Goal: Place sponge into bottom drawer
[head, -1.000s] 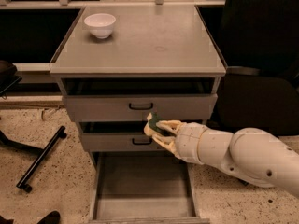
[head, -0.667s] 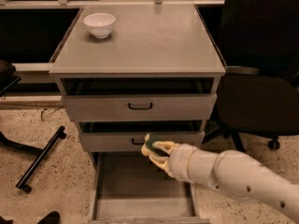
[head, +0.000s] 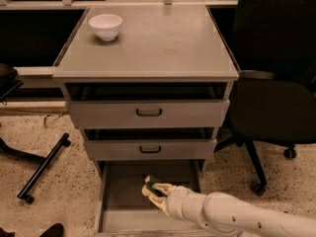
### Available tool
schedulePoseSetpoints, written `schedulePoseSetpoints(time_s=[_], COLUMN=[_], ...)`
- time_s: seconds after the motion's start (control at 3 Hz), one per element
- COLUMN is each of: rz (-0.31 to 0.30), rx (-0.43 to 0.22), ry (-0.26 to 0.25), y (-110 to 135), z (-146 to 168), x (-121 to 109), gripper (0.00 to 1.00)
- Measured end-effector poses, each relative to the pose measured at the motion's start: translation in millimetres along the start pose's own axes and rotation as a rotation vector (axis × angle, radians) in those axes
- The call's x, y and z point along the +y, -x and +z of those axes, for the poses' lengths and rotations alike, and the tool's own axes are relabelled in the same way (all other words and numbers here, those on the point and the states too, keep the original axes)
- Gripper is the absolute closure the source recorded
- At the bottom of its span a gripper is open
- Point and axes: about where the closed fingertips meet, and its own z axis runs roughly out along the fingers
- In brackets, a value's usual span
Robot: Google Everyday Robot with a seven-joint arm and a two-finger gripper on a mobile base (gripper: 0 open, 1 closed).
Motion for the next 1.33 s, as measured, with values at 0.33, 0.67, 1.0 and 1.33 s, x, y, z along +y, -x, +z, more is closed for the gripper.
schedulePoseSetpoints(time_s=[0.33, 0.67, 1.0, 1.33], rz=[0.000, 0.000, -0.087, -0.149], rx=[0.000, -0.045, -0.091, -0.095], ry=[0.000, 0.001, -0.078, -0.170], y=[0.0, -9.7, -36.5, -69.4], z=[0.0, 15.0, 61.4, 120.3], x=[0.0, -1.3, -44.3, -65.3], gripper=[1.00, 1.00, 1.00, 1.00])
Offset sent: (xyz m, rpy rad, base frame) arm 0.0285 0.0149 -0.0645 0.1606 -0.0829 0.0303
